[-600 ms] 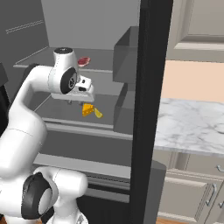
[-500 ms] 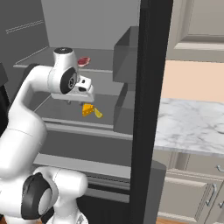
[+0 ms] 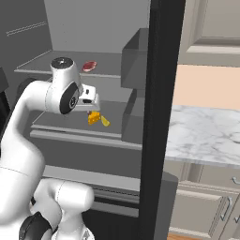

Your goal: Take the cheese, steak, and lemon wedge from the fridge and place them on the plate on the dining counter to create an appetizer plate.

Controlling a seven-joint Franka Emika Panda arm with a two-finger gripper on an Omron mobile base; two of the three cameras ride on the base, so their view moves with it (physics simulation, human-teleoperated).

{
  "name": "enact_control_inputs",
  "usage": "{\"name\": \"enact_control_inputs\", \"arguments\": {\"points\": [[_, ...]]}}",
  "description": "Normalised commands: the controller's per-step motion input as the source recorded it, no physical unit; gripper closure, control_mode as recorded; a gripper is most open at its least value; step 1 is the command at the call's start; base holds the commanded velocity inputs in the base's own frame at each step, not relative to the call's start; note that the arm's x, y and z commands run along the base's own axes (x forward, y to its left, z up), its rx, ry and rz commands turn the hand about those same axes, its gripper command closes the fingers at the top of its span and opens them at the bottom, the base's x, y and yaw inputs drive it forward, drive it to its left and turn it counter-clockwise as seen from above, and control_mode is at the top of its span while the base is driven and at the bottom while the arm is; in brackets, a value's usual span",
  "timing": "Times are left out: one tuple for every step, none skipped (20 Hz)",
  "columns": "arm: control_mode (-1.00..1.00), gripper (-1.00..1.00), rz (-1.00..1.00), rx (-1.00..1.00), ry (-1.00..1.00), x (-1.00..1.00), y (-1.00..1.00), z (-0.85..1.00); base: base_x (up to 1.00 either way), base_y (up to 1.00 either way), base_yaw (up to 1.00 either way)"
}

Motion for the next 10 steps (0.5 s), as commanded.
{"name": "enact_control_inputs", "arguments": {"points": [[-1.0,-1.0,0.0,0.03,-0.22,0.0,0.04,0.59,0.0,0.0,0.0],[-1.0,-1.0,0.0,0.04,-0.21,0.0,0.03,0.61,0.0,0.0,0.0],[-1.0,-1.0,0.0,0.05,-0.18,0.0,0.06,0.59,0.0,0.0,0.0],[-1.0,-1.0,0.0,0.06,-0.15,0.0,0.06,0.59,0.0,0.0,0.0],[-1.0,-1.0,0.0,0.05,-0.11,0.02,0.02,0.57,0.0,0.0,0.0],[-1.0,-1.0,0.0,0.04,-0.08,0.01,0.03,0.56,0.0,0.0,0.0],[-1.0,-1.0,0.0,0.05,-0.04,0.06,0.03,0.53,0.0,0.0,0.0],[-1.0,-1.0,0.0,0.05,0.0,0.16,0.04,0.54,0.0,0.0,0.0],[-1.0,-1.0,0.0,0.05,0.0,0.27,0.07,0.51,0.0,0.0,0.0],[-1.0,-1.0,0.0,0.03,0.0,0.37,0.15,0.5,0.0,0.0,0.0]]}}
